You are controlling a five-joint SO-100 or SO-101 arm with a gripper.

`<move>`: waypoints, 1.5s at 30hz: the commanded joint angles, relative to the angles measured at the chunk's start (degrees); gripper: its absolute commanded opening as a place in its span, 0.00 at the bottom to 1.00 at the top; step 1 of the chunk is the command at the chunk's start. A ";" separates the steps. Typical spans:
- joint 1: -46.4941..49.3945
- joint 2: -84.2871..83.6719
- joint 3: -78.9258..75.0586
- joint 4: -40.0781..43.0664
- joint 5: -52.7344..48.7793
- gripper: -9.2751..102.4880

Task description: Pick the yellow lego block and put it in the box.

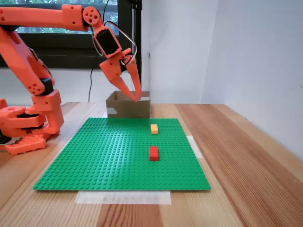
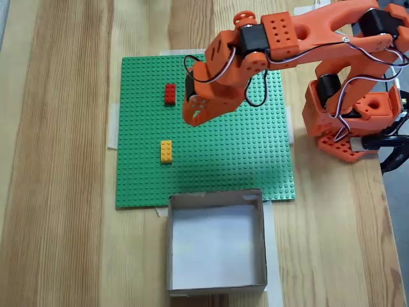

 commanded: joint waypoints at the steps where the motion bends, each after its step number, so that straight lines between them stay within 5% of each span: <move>1: 0.18 -1.76 -4.48 0.26 0.44 0.09; 45: 2.37 -22.76 -22.32 -0.70 1.85 0.10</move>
